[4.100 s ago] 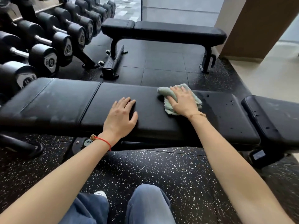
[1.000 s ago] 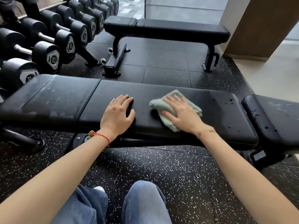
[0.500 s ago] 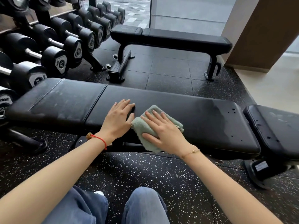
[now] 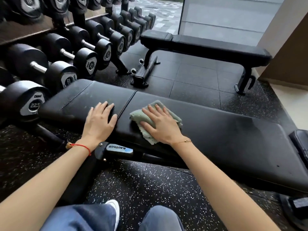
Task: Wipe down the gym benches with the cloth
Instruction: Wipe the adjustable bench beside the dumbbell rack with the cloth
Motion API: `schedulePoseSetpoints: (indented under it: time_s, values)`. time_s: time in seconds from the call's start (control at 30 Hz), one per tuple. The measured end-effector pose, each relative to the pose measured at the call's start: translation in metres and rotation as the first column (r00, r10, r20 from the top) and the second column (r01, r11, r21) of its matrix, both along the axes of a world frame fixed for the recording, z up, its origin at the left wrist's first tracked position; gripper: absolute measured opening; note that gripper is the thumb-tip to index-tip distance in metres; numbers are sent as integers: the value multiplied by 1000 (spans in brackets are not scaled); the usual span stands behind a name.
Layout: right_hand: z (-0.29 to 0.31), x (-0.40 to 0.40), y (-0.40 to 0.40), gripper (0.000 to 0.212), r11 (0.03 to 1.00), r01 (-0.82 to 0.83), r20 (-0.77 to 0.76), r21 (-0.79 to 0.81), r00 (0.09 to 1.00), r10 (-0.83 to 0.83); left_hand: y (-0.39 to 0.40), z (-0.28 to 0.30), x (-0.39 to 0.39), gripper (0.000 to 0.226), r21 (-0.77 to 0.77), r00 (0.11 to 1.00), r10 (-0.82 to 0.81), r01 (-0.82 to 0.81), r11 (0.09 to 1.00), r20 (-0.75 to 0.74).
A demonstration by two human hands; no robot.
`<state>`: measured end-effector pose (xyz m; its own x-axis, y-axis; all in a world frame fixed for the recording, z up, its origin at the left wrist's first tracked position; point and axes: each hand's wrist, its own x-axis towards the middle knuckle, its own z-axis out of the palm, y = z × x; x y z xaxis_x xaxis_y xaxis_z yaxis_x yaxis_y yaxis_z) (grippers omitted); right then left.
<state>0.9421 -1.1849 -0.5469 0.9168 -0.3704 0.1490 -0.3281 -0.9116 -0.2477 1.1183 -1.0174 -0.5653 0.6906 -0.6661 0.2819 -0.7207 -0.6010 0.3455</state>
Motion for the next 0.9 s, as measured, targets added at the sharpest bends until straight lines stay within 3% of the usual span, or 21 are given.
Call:
schedulePoseSetpoints:
  time_s: [0.13,0.3,0.37,0.47,0.57,0.7,0.9]
  values:
    - [-3,-55,-2,57,985,-172,46,20,984,171,1,-4,2,50,9,1000,-11,10,1000,25]
    - [8,-19,-69,57,991,135,-30,17,991,-134,-3,-4,0,52,-14,998,23,-22,1000,52]
    - [10,19,-61,59,987,158,-77,-24,984,-159,-4,-3,-1,52,-31,999,32,-31,999,44]
    - [6,36,-15,62,999,-36,-51,15,998,37,-2,-5,1,48,-32,999,22,-21,999,41]
    - [3,-12,14,66,975,-224,-19,-5,974,224,0,-4,4,50,-18,1000,9,-8,1000,25]
    - [-5,-69,15,73,970,-207,14,-128,977,211,-1,-2,3,52,2,1000,9,-9,1000,12]
    - [-3,-7,51,79,972,-187,-44,-145,982,182,-1,-1,1,51,-6,999,24,-23,1000,29]
